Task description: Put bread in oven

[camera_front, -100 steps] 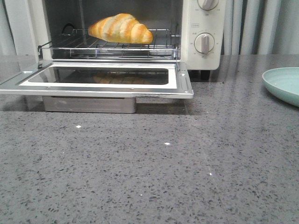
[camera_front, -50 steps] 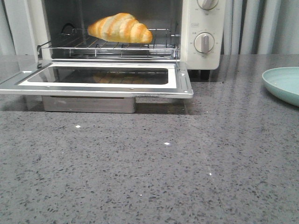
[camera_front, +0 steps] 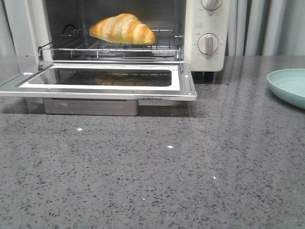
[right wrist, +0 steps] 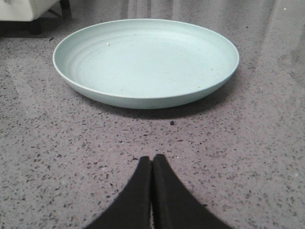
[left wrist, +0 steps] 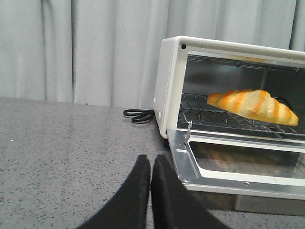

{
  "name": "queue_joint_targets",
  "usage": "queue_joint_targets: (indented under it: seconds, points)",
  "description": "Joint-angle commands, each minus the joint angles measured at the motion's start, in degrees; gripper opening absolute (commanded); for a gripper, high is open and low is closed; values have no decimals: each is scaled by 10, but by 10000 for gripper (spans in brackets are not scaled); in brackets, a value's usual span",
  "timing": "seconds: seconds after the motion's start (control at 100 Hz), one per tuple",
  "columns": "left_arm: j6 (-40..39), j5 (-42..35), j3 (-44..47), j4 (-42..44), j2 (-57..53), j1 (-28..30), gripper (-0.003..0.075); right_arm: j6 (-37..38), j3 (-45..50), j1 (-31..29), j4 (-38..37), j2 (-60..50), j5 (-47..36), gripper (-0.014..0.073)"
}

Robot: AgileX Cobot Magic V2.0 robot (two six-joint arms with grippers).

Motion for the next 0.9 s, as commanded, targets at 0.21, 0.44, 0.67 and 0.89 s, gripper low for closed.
queue_joint_targets:
  seconds: [0.21, 0.44, 0.67, 0.89]
  points:
    - [1, 123, 12, -2, -16, 0, -21, -5, 15, -3, -3, -12, -9, -67]
    - [1, 157, 12, 4, -16, 0, -21, -5, 15, -3, -3, -12, -9, -67]
    - [2, 169, 12, 13, -16, 0, -21, -5, 15, -3, -3, -12, -9, -67]
    - [27, 167, 12, 21, -16, 9, -21, -5, 15, -3, -3, -12, -9, -67]
